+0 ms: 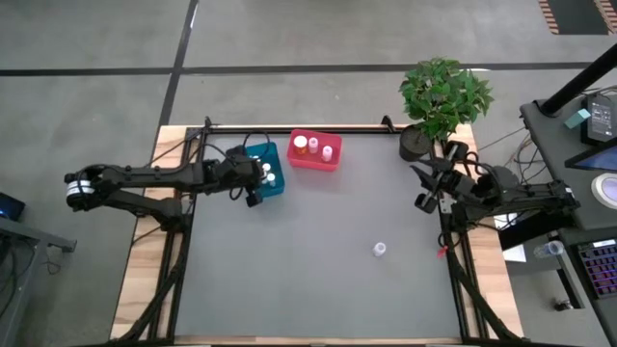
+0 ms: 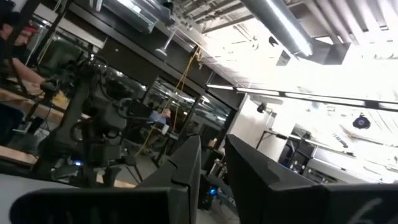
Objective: Pick and place medicine bottles into bin by pill shape (circle, oval)
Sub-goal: Put the blue tablet bottle into the blue bin
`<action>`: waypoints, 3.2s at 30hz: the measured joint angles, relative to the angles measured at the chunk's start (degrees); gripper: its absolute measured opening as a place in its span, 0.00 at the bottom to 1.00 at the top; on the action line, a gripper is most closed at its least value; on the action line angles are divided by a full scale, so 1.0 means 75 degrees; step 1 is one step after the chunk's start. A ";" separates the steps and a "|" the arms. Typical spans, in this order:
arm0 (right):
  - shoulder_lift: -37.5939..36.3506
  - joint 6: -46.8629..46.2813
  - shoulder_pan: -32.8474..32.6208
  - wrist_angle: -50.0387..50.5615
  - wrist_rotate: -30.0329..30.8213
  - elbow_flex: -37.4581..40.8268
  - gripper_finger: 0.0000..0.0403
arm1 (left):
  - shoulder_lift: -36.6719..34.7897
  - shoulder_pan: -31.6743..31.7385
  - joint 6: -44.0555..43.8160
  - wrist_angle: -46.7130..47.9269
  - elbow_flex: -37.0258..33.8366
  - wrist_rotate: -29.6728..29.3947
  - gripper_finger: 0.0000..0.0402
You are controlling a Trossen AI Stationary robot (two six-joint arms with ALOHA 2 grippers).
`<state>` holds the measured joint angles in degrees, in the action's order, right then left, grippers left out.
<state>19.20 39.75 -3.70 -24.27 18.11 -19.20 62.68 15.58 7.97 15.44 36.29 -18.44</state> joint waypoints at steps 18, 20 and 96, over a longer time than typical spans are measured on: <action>0.0000 -0.0197 0.0000 -0.0032 0.0003 0.0003 0.16 | -0.0035 0.0075 -0.0478 -0.0405 -0.0548 0.0047 0.24; 0.0000 -0.0228 0.0000 -0.0021 0.0003 0.0003 0.16 | -0.0035 0.0073 -0.0475 -0.0418 -0.0560 0.0044 0.24; 0.0003 -0.0442 0.0000 0.0183 0.0003 0.0006 0.16 | 0.0577 0.0314 -0.0626 -0.1393 -0.1154 -0.0096 0.33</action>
<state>19.22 36.43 -3.70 -22.90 18.13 -19.16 67.00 17.93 3.27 4.99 27.64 -19.16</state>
